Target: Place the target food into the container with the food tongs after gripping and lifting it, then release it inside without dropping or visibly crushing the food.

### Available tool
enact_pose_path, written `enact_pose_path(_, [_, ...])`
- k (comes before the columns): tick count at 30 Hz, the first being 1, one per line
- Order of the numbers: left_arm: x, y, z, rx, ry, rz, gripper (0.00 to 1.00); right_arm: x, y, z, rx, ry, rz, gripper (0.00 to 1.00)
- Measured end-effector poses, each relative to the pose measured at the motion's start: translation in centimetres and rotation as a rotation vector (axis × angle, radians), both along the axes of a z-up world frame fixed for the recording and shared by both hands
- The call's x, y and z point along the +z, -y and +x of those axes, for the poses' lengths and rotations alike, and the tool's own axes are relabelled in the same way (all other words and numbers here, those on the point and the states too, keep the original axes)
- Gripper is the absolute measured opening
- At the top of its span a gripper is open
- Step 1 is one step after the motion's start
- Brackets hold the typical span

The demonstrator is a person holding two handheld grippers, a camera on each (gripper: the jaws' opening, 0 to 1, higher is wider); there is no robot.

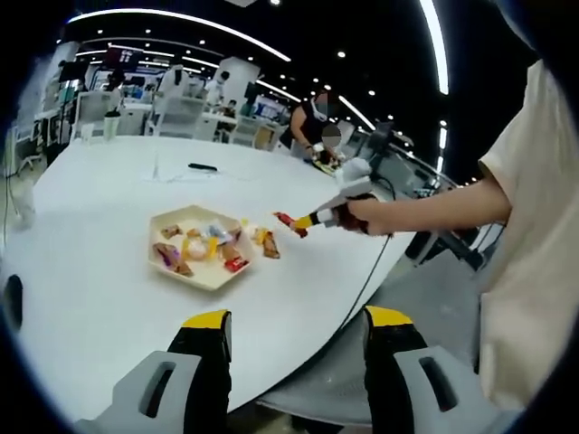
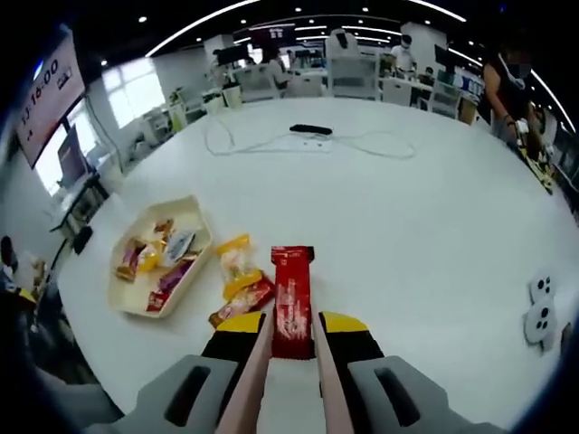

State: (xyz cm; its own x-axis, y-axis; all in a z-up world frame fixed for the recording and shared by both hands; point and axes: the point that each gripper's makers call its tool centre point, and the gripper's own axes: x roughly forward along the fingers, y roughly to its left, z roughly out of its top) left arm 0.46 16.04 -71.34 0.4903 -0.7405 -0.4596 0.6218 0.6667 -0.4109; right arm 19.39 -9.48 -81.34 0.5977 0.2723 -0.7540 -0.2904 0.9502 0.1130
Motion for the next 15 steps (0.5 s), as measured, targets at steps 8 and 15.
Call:
enact_pose_path(8, [1.1,-0.3,-0.9,0.0,0.043,-0.01,0.57,3.7,0.6,-0.4,-0.023,0.074,0.01,0.22])
enact_pose_path(15, [1.2,-0.8,-1.5,0.019,0.05,-0.011,0.57,5.6,0.5,-0.5,-0.018,0.121,0.015,0.22])
